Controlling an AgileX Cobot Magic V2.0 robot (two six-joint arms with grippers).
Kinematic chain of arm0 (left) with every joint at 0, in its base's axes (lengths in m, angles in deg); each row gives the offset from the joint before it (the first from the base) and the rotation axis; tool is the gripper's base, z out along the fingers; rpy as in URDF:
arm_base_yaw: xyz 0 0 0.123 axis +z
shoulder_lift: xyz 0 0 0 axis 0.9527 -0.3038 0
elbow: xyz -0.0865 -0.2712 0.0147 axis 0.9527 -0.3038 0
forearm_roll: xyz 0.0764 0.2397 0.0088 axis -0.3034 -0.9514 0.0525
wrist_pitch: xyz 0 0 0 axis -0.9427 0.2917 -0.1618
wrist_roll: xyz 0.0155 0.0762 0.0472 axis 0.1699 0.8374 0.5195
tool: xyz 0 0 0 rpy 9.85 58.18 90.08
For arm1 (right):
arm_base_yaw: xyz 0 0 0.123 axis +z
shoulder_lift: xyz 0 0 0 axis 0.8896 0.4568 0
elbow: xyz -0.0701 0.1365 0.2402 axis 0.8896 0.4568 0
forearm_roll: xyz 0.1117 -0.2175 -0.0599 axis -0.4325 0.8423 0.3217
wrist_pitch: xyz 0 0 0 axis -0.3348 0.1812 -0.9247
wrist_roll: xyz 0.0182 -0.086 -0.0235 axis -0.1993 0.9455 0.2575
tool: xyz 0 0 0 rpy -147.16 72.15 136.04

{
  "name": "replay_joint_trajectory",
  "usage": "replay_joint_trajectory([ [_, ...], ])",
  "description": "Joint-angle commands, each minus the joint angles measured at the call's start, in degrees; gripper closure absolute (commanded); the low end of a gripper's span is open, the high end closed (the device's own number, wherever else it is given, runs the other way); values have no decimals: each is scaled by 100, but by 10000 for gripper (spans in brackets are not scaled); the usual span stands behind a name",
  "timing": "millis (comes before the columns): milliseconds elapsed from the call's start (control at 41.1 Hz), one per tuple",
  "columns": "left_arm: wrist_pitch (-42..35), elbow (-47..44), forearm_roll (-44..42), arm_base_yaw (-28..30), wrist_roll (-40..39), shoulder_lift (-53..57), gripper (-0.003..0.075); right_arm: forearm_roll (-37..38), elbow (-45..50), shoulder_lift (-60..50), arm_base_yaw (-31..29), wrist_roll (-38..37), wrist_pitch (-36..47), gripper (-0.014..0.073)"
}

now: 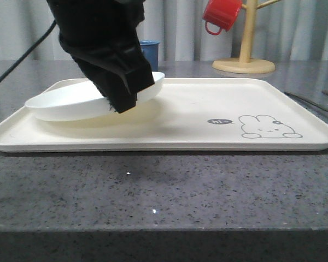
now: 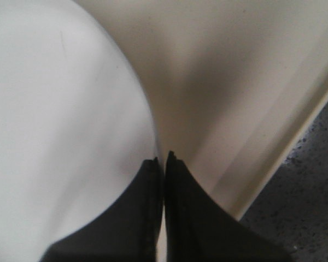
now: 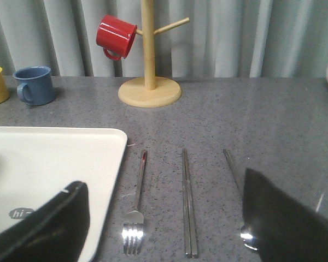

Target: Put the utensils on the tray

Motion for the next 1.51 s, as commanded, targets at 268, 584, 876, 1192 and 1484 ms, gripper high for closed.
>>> replay_joint_trajectory([
  [268, -641, 197, 221, 62, -52, 80, 638, 12, -194, 102, 5, 39, 460, -9],
  [584, -519, 501, 625, 76, -89, 381, 478, 12, -189, 102, 5, 39, 460, -9],
  [876, -360, 781, 613, 846, -89, 1211, 727, 12, -189, 102, 5, 39, 460, -9],
  [1192, -305, -51, 799, 2649, -182, 2357, 738, 12, -189, 102, 5, 39, 460, -9],
  [1484, -1881, -2104, 1322, 3706, -204, 4205, 738, 12, -189, 102, 5, 39, 460, -9],
])
